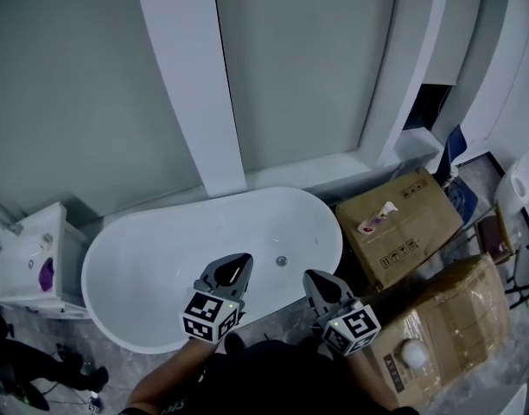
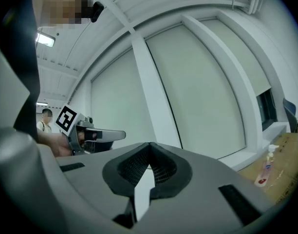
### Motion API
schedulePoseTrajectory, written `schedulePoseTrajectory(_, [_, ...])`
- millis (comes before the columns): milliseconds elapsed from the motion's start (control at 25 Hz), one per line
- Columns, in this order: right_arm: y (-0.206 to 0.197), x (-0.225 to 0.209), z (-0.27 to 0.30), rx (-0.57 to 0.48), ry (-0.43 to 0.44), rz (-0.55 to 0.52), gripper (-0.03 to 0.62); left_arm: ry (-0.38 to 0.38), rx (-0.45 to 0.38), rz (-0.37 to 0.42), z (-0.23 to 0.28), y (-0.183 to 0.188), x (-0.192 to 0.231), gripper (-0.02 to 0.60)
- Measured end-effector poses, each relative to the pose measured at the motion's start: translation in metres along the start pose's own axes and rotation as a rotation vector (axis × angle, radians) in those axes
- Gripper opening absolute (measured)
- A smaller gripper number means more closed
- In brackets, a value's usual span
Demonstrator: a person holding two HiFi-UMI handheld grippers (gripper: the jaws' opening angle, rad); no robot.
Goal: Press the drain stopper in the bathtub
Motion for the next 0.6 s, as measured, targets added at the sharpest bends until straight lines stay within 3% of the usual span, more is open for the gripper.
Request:
schedulePoseTrajectory(120, [-0.011,0.022,0.019,0.02,0.021,-0.034,0.012,0.017,-0.004,-0.005,-0.021,-0.009,0.026,0.015])
schedulePoseTrajectory(440, [-0.026,0.045,0.038,0.026,-0.042,-0.009,0.012,0.05,-0.021,-0.017,-0.055,-0.024,0.063,0.015])
schedulePoseTrajectory(600, [-0.038,0.058,0.049,0.024,0.006,0.004,0.012,0.049,-0.008,-0.017,-0.063,-0.033,0.07,0.015])
Point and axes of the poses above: the fingertips, and each gripper's own axes: z forward along the fingers, x to its left, y out of its top, the point moved 7 cm from there along -z, backward along the fingers, and after that the axes turned 11 degrees about z, right-handed, at the moved point
